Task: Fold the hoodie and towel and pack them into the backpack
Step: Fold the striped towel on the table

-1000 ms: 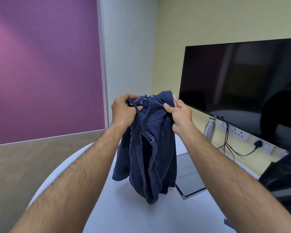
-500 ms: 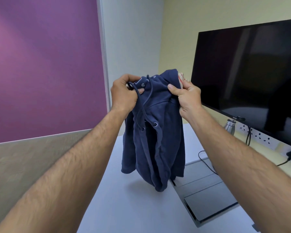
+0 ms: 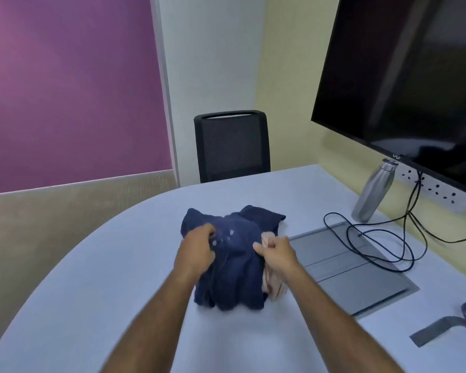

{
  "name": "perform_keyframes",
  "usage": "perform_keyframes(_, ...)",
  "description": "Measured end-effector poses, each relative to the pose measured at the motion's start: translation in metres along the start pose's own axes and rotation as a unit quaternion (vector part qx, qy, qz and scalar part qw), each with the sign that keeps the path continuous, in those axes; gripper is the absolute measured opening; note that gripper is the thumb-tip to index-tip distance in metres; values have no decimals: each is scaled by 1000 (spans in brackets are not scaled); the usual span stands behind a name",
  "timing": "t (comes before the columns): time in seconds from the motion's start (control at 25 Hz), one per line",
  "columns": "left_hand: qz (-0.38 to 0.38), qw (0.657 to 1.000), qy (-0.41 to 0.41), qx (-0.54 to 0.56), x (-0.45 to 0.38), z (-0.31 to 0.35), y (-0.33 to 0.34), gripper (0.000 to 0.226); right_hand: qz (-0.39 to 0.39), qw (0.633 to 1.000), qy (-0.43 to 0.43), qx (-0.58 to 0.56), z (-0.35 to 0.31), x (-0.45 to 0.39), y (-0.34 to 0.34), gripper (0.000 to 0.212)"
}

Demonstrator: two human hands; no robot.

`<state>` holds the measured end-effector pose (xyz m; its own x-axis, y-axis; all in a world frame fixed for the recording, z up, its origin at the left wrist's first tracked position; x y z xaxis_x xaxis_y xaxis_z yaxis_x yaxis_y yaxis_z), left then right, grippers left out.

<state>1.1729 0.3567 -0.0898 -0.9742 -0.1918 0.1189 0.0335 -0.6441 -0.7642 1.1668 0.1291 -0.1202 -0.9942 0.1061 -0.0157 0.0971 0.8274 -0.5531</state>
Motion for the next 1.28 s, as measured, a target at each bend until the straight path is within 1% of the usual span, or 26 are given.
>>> perform_keyframes(0.04, -27, 993, 9, -111, 8, -19, 21, 31, -41, 998, 28, 26, 21, 12, 14, 36)
perform_keyframes(0.08, -51, 976, 9, -211, 17, -36, 37, 33, -78, 995, 50, 47, 41, 21, 24, 38)
perform_keyframes(0.12, -76, 959, -4, -272, 26, -53, 50, 36, -103, 991, 64, 58, 55, 31, 32, 35)
perform_keyframes(0.16, -106, 949, -27, -296, 33, -68, 59, 44, -119, 988, 72, 65, 65, 39, 36, 32)
perform_keyframes(0.2, -129, 947, -49, -291, 39, -78, 62, 54, -122, 987, 72, 74, 71, 46, 37, 30)
perform_keyframes(0.24, -140, 949, -71, -272, 40, -82, 62, 61, -110, 988, 67, 83, 76, 49, 33, 29)
perform_keyframes(0.28, -133, 956, -78, -249, 39, -82, 59, 63, -88, 990, 63, 89, 77, 50, 27, 30)
perform_keyframes(0.36, -72, 977, -65, -190, 36, -69, 43, 58, -32, 994, 59, 88, 80, 51, 12, 31)
perform_keyframes(0.44, 1, 993, -23, -116, 33, -47, 27, 60, 8, 995, 59, 84, 86, 49, -3, 29)
perform_keyframes(0.48, 25, 996, 9, -82, 33, -32, 24, 59, 19, 994, 66, 80, 91, 46, -8, 28)
perform_keyframes(0.56, 35, 993, 91, -60, 36, 1, 35, 48, 31, 994, 85, 67, 102, 41, -15, 29)
perform_keyframes(0.6, 25, 988, 127, -85, 38, 17, 46, 43, 37, 994, 96, 48, 107, 39, -16, 28)
perform_keyframes(0.68, 4, 969, 169, -180, 39, 44, 79, 40, 51, 990, 128, -25, 118, 37, -12, 25)
perform_keyframes(0.76, -8, 947, 164, -275, 32, 60, 110, 42, 61, 976, 180, -107, 132, 33, -3, 24)
perform_keyframes(0.84, -12, 933, 139, -330, 23, 67, 130, 43, 56, 957, 228, -171, 145, 27, 10, 28)
perform_keyframes(0.92, -12, 921, 126, -368, 15, 68, 144, 32, 41, 946, 248, -205, 153, 19, 23, 31)
perform_keyframes(1.0, -13, 918, 125, -376, 11, 69, 152, 11, 32, 955, 234, -180, 157, 11, 30, 27)
perform_keyframes(1.04, -15, 918, 126, -376, 10, 69, 154, 7, 38, 963, 221, -152, 158, 8, 30, 26)
perform_keyframes(1.08, -16, 918, 127, -376, 10, 69, 155, 8, 50, 968, 212, -126, 160, 6, 28, 23)
perform_keyframes(1.16, -12, 926, 121, -356, 9, 65, 154, 11, 76, 969, 204, -115, 158, 6, 22, 18)
perform_keyframes(1.28, 19, 950, 99, -297, 8, 60, 141, 19, 134, 968, 179, -114, 149, 9, 5, 23)
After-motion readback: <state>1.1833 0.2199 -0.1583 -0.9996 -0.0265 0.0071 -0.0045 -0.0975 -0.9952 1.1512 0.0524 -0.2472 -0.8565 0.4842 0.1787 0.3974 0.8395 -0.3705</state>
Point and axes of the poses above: each hand's wrist, its own x-axis away from the middle knuckle, its own y-axis out of the palm, z = x × y, the point moved 6 cm from there along -x, towards the middle knuckle, and after that the axes turned 15 degrees about -y, right-handed, at the moved point
